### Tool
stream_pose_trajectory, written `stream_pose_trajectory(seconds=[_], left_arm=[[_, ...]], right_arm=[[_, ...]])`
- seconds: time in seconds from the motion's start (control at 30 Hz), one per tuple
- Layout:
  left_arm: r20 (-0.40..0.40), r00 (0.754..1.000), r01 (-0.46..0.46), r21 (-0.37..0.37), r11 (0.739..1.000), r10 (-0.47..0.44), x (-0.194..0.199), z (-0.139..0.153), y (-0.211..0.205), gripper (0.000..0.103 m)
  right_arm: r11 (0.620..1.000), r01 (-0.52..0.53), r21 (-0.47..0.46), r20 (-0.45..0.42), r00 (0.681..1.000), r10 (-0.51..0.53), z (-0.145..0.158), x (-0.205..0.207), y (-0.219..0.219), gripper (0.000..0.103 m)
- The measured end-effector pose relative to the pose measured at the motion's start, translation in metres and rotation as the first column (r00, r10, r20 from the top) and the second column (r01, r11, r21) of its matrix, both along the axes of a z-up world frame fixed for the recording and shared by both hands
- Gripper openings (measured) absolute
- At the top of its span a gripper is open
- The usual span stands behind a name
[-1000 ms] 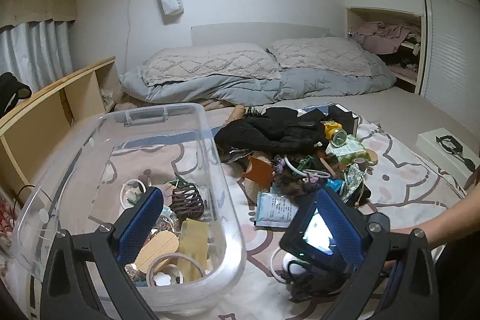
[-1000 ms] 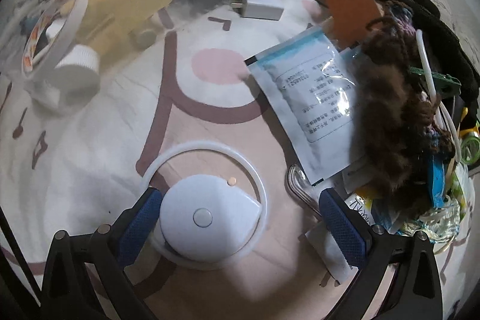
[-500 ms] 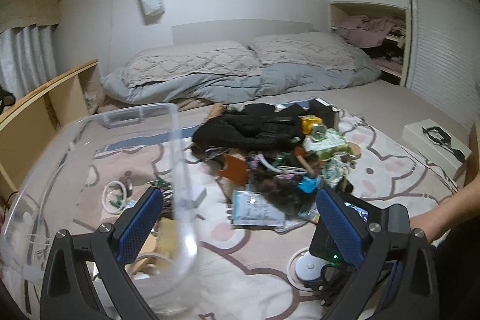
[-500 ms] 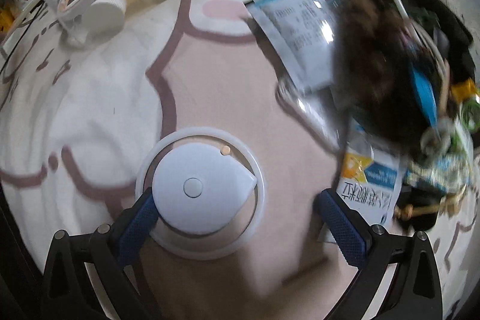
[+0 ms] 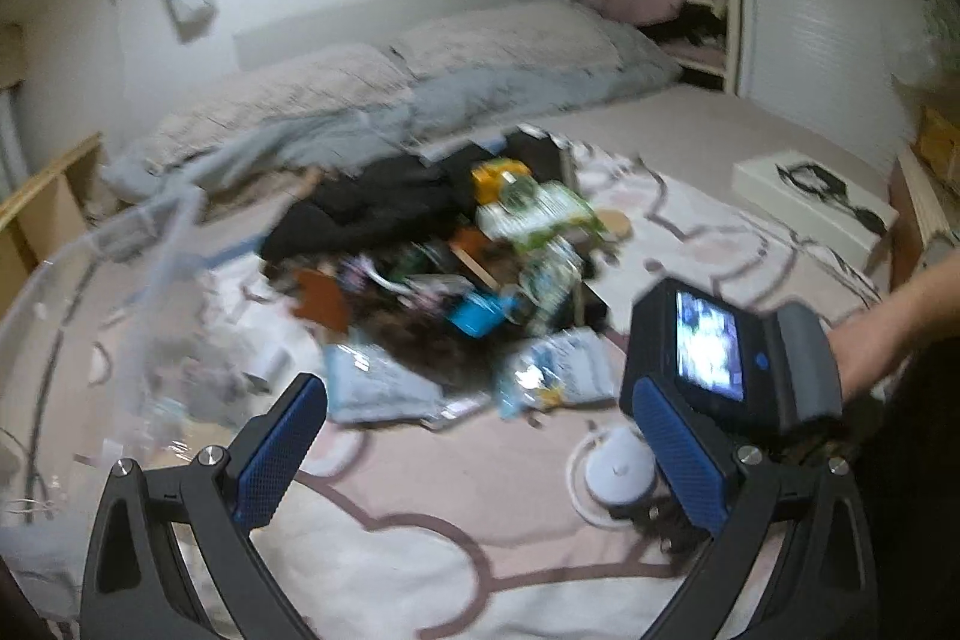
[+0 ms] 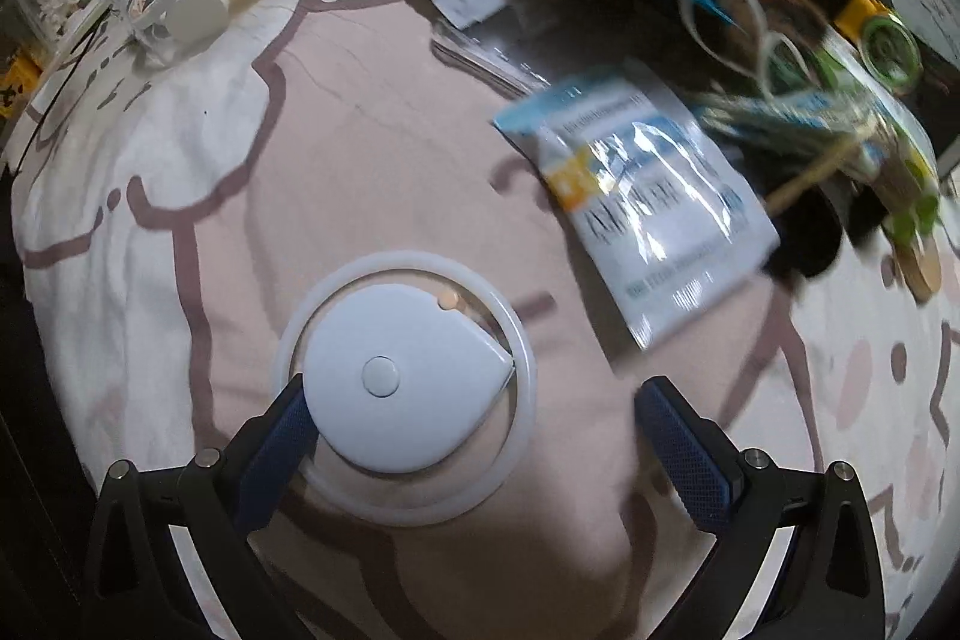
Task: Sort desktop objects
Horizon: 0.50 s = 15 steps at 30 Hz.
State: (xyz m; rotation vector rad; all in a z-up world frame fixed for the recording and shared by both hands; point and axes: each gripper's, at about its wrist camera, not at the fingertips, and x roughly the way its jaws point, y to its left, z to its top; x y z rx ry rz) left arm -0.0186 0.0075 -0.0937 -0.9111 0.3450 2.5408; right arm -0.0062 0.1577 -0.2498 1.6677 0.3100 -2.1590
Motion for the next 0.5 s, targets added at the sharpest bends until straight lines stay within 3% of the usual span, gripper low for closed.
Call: stream_pose_trajectory(seconds=[0.4,0.5], left_arm=[[0.137,0.99,0.054,-0.086,0.995,-0.042,-0.005,-0.058,0.023,0.103],[0.18,0.983,0.061,-0.113,0.992,-0.04,-0.008,-0.074,0.023,0.103]], right_arm=[[0.999,0.04,-0.02,0.042,0.998,-0.039,0.009,0.025,0.046,0.103],[0.997,0.004,-0.077,0.026,1.0,-0.002,0.017,0.034,0.053,0.085]])
